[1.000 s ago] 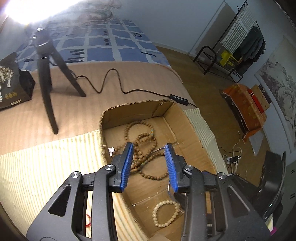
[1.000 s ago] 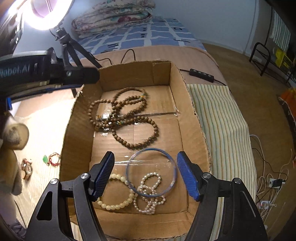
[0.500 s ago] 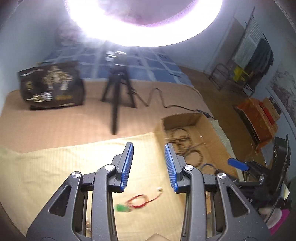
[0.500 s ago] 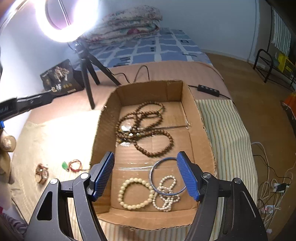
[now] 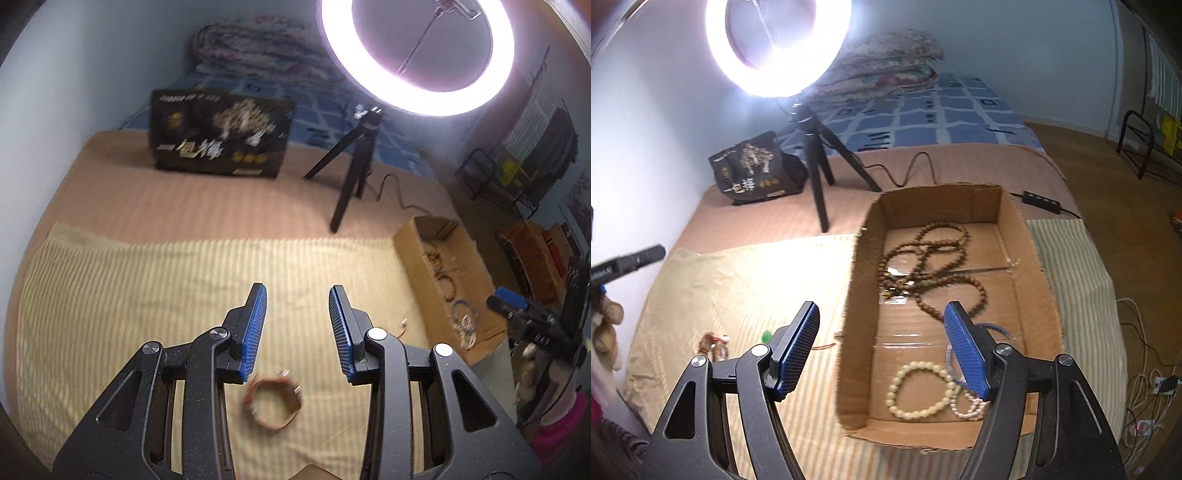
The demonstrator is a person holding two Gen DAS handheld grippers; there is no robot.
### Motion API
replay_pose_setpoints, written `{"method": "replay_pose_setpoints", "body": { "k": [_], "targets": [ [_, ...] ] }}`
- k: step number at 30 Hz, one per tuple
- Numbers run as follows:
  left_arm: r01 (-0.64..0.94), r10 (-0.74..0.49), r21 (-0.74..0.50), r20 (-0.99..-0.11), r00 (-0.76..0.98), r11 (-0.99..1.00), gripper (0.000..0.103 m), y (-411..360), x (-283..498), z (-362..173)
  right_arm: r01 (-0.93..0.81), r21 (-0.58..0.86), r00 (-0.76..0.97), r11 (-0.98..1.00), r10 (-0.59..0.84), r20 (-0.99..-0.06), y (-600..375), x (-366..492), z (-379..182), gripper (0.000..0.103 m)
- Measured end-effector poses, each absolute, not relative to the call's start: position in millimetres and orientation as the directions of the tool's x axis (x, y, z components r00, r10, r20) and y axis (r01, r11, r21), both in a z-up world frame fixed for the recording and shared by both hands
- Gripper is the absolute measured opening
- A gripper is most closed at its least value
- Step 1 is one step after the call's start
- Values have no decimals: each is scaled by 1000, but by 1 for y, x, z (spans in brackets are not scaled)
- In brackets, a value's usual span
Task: Organize jewelry
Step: 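Lower the left tool onto the red-strap watch and close on the strap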
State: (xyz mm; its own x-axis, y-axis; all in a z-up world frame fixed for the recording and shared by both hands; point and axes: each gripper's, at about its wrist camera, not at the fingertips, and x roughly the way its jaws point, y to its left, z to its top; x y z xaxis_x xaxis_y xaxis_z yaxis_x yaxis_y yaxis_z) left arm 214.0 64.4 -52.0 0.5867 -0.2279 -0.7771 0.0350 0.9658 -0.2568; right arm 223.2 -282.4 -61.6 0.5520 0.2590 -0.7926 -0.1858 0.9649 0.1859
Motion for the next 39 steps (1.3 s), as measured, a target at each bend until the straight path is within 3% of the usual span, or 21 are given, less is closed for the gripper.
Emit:
{"method": "replay_pose_setpoints", "body": {
  "k": [19, 34, 39],
  "targets": [
    [32, -258, -266, -889, 379, 963, 35, 67, 183, -135, -390, 180, 449, 903, 357, -819, -194, 220, -84, 70],
    [25, -276, -284, -904, 327, 958, 35, 69, 180, -154, -521, 120, 343, 845, 335, -877, -142, 216, -130, 69],
    [19, -281, -289, -910, 306, 957, 35, 69, 182, -162, -524, 131, 312, 842, 333, -890, -137, 220, -143, 59]
  ]
}}
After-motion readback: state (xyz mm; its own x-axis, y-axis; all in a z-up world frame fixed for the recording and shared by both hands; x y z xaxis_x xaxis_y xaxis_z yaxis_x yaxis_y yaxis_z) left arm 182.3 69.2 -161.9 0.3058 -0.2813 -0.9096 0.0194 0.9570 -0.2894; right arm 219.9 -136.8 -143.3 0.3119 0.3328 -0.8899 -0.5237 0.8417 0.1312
